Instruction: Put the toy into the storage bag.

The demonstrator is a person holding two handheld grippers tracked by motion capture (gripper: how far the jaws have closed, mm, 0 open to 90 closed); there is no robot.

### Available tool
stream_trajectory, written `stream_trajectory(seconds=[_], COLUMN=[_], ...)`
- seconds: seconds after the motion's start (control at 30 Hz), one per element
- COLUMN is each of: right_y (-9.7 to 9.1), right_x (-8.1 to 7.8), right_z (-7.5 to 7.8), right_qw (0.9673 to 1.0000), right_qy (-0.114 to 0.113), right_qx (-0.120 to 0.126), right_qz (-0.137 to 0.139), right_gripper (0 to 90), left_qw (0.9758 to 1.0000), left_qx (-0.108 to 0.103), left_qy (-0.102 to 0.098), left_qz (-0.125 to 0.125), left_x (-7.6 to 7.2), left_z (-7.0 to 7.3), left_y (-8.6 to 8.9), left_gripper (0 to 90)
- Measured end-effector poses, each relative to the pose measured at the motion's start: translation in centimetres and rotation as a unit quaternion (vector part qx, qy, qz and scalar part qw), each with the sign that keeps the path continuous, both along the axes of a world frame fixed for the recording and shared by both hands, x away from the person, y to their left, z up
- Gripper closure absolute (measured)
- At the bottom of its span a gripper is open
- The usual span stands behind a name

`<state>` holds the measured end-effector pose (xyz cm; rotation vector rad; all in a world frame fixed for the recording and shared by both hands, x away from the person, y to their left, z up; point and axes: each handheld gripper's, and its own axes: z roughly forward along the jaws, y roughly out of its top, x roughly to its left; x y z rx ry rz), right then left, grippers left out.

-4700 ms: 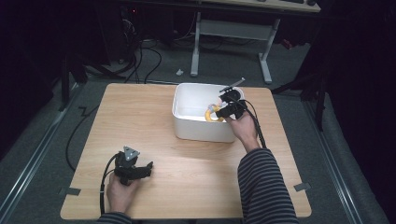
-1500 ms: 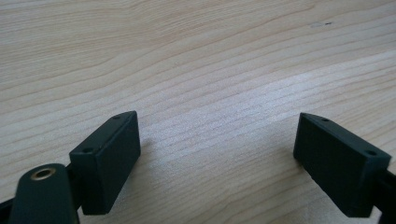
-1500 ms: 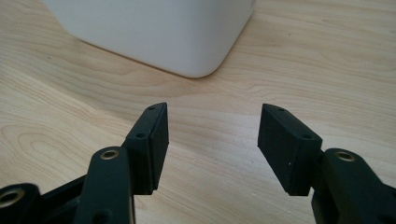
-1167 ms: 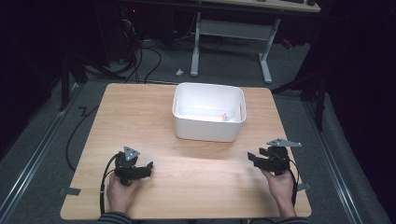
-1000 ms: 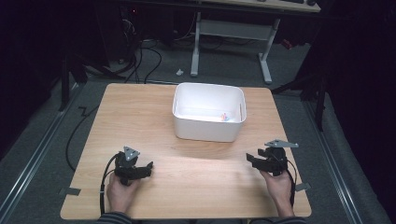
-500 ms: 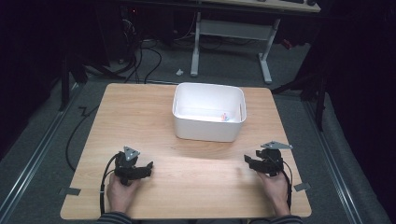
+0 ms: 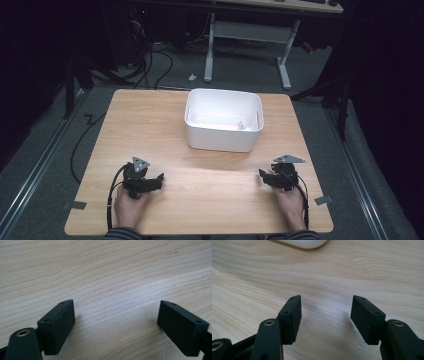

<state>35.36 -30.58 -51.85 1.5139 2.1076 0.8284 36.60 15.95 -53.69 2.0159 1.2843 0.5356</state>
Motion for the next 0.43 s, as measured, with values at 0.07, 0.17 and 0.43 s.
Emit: stream_trajectory(seconds=[0.07, 0.17, 0.43], right_y=[0.06, 0.06, 0.05], right_x=[-0.01, -0.23, -0.40], right_z=[-0.43, -0.90, -1.20], right_qw=[1.0000, 0.9997, 0.9993], right_qy=[-0.001, -0.025, -0.038], right_qx=[-0.004, -0.005, 0.000], right_qz=[0.000, 0.005, 0.008], right_gripper=[41.1, 38.2, 35.9], left_qw=[1.0000, 1.0000, 1.0000], left_qx=[0.000, 0.000, 0.000], left_qy=[0.001, 0.001, 0.001], left_qz=[0.000, 0.000, -0.001], left_x=[0.00, -0.01, -0.05], left_z=[0.01, 0.01, 0.01], left_y=[0.01, 0.00, 0.00], left_gripper=[14.9, 14.9, 14.9])
